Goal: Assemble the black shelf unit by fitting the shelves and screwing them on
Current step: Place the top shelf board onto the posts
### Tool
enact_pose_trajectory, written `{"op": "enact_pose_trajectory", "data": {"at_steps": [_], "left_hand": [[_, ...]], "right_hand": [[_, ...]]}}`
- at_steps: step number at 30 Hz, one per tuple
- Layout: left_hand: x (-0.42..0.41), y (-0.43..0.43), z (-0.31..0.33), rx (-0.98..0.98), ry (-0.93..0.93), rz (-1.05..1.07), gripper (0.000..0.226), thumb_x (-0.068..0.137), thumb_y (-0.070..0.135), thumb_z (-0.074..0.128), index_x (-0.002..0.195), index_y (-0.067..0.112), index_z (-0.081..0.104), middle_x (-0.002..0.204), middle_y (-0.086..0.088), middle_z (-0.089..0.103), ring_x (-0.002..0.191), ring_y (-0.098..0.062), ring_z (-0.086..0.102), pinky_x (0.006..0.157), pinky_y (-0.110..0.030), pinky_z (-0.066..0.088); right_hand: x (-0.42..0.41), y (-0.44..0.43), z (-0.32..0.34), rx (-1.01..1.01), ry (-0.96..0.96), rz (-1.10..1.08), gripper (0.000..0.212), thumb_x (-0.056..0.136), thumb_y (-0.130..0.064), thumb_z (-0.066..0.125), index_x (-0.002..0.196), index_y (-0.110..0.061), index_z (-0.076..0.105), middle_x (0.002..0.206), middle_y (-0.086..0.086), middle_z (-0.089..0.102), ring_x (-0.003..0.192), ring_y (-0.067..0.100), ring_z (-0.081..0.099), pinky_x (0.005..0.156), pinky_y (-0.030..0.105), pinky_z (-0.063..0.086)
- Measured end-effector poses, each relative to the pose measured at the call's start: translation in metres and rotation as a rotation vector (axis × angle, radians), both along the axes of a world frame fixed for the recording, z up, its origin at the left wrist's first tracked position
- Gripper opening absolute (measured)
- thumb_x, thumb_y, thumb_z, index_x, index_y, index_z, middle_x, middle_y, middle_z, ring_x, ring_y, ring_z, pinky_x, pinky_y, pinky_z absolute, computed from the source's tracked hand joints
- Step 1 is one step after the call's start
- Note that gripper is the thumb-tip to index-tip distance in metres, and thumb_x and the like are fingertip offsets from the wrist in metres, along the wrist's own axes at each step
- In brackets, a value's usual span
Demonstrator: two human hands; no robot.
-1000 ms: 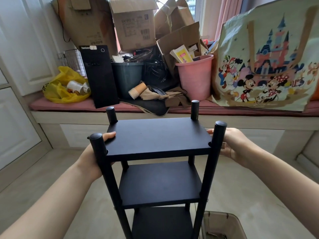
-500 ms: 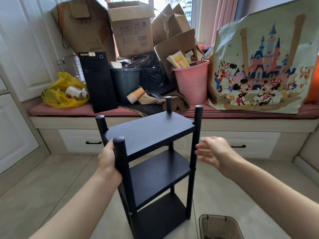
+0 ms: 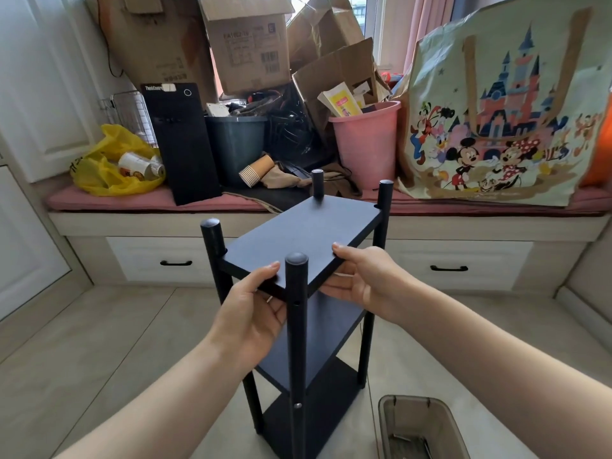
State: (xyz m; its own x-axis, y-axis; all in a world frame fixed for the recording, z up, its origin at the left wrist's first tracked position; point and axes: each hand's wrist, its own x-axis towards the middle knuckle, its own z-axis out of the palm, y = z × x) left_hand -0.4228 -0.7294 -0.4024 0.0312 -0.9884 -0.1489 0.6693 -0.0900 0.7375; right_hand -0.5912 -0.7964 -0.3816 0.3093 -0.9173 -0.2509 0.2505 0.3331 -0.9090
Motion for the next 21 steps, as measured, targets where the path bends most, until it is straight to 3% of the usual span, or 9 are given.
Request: {"op": "enact_pose_trajectory", "data": {"at_steps": [4,8,13,21], "left_hand": [[0.001,0.003,-0.005,0.002,0.087,-0.056,0.010,0.077,0.010,0.073,0.086,0.008,0.069,0.085,-0.008,0.072,0.079,-0.021,0.076,0.069,-0.029,0.061],[-0.007,0.008,-0.008,-0.001,0.126,-0.092,0.035,0.083,0.008,0.069,0.118,0.006,0.068,0.121,-0.015,0.072,0.109,-0.027,0.072,0.091,-0.035,0.059],[-0.010,0.008,-0.007,-0.075,0.137,-0.139,0.048,0.089,0.011,0.065,0.136,0.006,0.058,0.127,-0.015,0.070,0.114,-0.028,0.069,0.087,-0.034,0.060],[-0.004,0.008,-0.008,-0.103,-0.118,-0.238,0.052,0.091,0.028,0.068,0.135,0.003,0.061,0.128,-0.022,0.067,0.121,-0.033,0.065,0.091,-0.034,0.058]], "right_hand": [[-0.006,-0.003,-0.002,0.004,-0.021,0.013,0.019,0.100,-0.018,0.057,0.111,-0.003,0.062,0.089,0.014,0.076,0.080,0.031,0.075,0.061,0.037,0.061],[-0.010,-0.005,-0.005,-0.041,0.041,0.010,0.019,0.100,-0.021,0.058,0.107,-0.005,0.065,0.089,0.011,0.076,0.075,0.024,0.075,0.055,0.031,0.058],[-0.013,-0.009,-0.001,-0.080,0.039,-0.011,0.018,0.098,-0.026,0.060,0.094,-0.009,0.066,0.085,0.008,0.075,0.070,0.020,0.074,0.055,0.028,0.056],[-0.016,0.014,-0.004,-0.078,0.182,0.064,0.038,0.104,-0.046,0.041,0.116,-0.014,0.059,0.086,0.015,0.076,0.077,0.031,0.075,0.057,0.033,0.059]]}}
